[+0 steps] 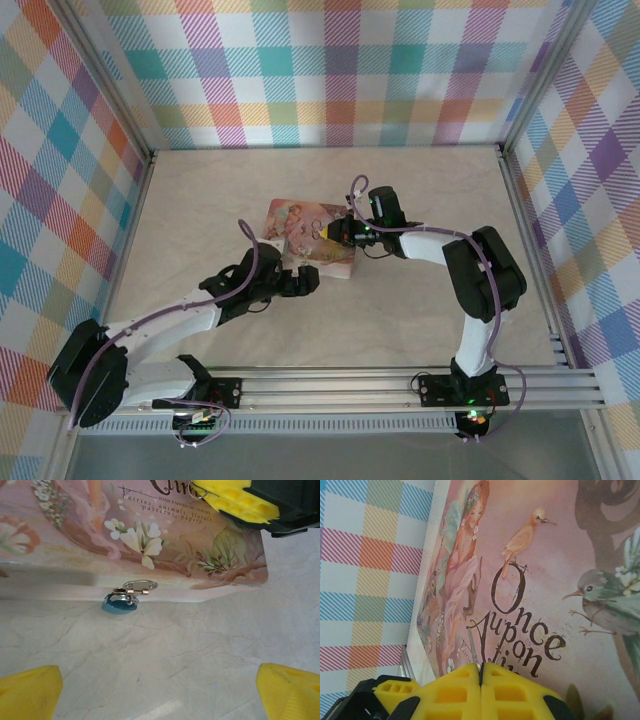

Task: Unlock the padlock with the key

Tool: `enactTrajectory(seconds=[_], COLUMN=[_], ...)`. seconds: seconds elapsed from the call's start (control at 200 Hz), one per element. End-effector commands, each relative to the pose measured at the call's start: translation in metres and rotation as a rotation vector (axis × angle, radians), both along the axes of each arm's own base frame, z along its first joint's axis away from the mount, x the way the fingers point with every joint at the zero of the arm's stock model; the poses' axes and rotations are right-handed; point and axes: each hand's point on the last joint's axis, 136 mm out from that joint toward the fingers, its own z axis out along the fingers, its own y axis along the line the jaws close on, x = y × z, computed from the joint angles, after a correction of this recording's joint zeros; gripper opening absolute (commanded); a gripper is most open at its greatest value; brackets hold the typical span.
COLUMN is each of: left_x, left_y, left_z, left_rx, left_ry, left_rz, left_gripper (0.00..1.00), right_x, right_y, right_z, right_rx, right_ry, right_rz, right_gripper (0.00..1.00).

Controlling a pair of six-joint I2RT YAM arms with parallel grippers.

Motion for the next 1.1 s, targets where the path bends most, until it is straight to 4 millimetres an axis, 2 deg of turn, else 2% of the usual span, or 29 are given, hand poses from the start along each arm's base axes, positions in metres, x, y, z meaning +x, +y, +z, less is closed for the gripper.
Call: enactTrajectory(seconds=[0.0,0.315,0.685,1.095], left_x=[0.011,0.027,0.038,0.044], left_y=[-0.008,-0.014,-0.018,-0.017], left_z=[-0.003,-0.031,-0.046,-0.051], left_rx=[-0.008,0.04,0.056,0.067], left_ry=[-0.062,-0.082,-0.078,-0.142], left_rz=[-0.038,-0.06,-0.122,-0.136], left_gripper=[0.98,0.97,0.9,0.77], right_x=[-0.02,-0.027,-0.035,-0.035], right_y=[-0.013,-0.019,-0.023,-0.023], right_z=[-0.054,-0.053,-0.057,-0.056], right_rx=[-0.121,-0.139,-0.153,-0.152], right_ry=[0.126,0.137,0.146,0.144], right_rz=[-0.019,-0.035,-0.049,-0.052], right_gripper=[0.0,0.0,0.0,0.0])
